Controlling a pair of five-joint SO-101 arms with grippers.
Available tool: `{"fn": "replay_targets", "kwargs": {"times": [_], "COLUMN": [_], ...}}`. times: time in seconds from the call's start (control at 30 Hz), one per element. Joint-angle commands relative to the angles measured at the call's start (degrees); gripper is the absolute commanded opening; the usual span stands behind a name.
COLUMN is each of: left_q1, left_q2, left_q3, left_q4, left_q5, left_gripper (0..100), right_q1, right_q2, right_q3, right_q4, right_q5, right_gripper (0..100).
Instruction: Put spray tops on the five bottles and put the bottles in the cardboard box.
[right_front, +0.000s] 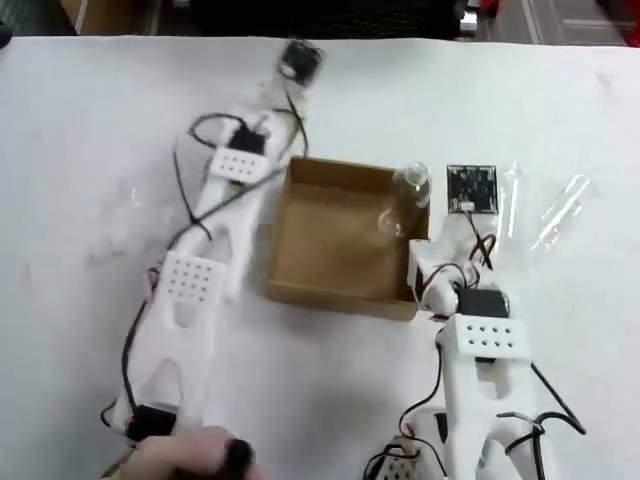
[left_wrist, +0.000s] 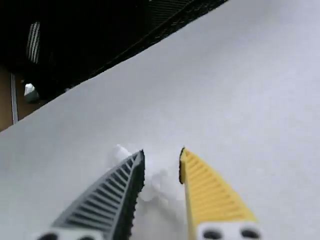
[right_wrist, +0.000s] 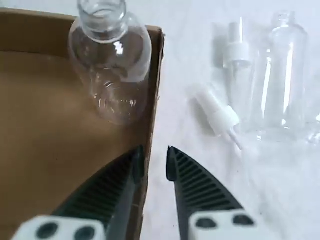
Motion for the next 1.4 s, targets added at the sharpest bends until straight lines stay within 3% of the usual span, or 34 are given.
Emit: {"fn": "replay_targets", "kwargs": {"times": [0.0, 0.2, 0.57, 0.67, 0.83, 1.03, 1.23, 1.37], "left_q1": [3.6, 4.3, 2.3, 0.8, -3.6, -12.5, -18.1, -18.2], "left_q2": [12.4, 13.6, 6.3, 5.8, 5.6, 5.7, 3.9, 0.0], "left_q3": [-23.2, -26.5, -13.2, -12.1, -13.9, -28.5, -27.3, -28.0], "left_q4": [0.0, 8.4, 21.0, 24.8, 37.0, 53.3, 59.9, 62.2], "left_q5": [-14.9, -30.0, -31.2, -35.2, -39.6, -41.8, -41.9, -41.5], "left_gripper": [11, 2, 7, 7, 5, 3, 3, 2], "right_q1": [-1.5, -2.8, -2.7, -2.5, -2.5, -2.9, -2.9, -2.9], "right_q2": [-1.1, -1.2, -1.6, -1.6, -1.6, -1.6, -1.6, -1.6], "right_q3": [0.0, 0.4, 0.4, 0.4, 0.4, 0.4, 0.4, 0.4], "right_q4": [-1.5, -1.1, 1.0, 0.9, 0.9, 0.7, 0.7, 0.7], "right_q5": [-0.4, 4.4, 4.7, 4.7, 4.7, 4.7, 4.7, 4.7], "right_gripper": [6.0, 6.0, 6.0, 6.0, 6.0, 6.0, 6.0, 6.0]}}
